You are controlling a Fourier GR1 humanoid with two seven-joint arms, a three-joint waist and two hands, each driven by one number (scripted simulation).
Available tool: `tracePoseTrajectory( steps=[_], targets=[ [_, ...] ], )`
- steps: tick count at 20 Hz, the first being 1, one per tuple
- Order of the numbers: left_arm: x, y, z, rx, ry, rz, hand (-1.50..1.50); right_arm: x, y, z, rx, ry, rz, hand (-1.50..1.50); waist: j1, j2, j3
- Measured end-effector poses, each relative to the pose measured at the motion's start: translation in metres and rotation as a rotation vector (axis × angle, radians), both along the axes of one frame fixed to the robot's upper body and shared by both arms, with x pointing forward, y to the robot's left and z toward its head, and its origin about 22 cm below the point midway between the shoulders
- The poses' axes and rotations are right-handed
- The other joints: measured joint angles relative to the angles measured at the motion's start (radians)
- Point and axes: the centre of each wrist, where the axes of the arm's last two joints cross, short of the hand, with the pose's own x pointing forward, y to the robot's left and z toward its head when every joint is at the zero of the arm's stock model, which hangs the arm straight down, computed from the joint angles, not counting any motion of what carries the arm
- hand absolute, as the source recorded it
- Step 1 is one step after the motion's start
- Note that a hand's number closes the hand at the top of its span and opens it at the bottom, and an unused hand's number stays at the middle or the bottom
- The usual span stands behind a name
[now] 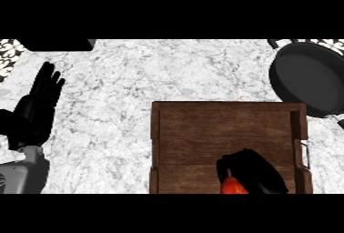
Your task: Pick the tomato from the tray and place it in the pot
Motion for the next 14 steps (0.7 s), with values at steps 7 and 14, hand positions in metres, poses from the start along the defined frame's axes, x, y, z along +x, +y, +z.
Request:
tracePoseTrajectory(
  steps=[7,14],
  targets=[
    [-0.003,0.005,-0.001,-0.004,0.004,0.016,0.00,-0.012,-0.022,0.049,0.235,-0.236,-0.153,1.50,-0.015,0.000,0.002],
    [-0.004,0.005,-0.007,-0.001,0.002,0.011,0.00,-0.014,-0.061,0.102,0.401,-0.508,-0.365,1.50,-0.012,0.002,0.002]
  ],
)
